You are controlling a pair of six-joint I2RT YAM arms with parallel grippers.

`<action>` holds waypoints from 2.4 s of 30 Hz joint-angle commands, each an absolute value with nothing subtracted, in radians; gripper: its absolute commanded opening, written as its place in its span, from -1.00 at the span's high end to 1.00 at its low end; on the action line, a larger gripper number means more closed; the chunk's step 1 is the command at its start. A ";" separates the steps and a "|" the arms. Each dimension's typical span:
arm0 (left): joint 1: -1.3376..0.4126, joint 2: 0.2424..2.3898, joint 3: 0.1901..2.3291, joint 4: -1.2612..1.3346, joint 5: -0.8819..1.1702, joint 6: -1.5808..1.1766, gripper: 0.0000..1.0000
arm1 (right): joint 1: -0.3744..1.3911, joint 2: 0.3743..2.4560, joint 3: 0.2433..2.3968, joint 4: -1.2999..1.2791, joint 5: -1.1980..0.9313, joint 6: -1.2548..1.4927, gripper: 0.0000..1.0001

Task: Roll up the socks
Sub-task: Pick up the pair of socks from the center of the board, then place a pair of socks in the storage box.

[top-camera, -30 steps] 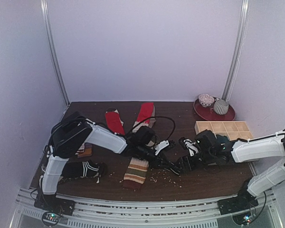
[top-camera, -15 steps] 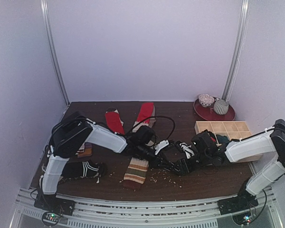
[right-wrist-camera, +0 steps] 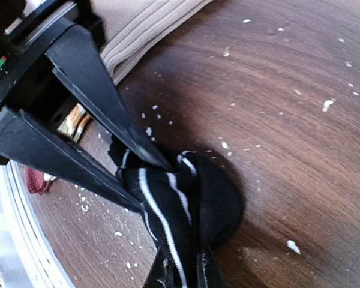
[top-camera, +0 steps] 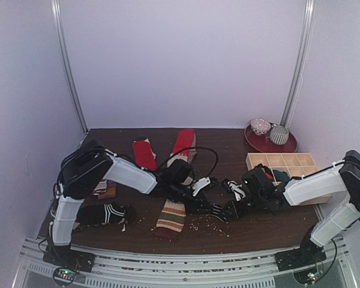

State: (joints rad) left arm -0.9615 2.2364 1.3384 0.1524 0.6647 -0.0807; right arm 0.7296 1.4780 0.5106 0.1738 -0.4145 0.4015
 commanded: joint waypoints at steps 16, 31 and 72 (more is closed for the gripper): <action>-0.911 1.764 1.159 0.251 0.293 -0.051 -0.96 | 0.543 0.990 0.610 -0.381 -0.047 0.452 1.00; -0.815 1.524 0.914 0.456 0.321 -0.109 -0.96 | 0.265 0.969 0.747 -0.551 0.060 0.456 1.00; -0.777 1.488 0.877 0.534 0.579 -0.248 -0.93 | -0.161 1.487 0.828 -0.247 0.161 0.604 1.00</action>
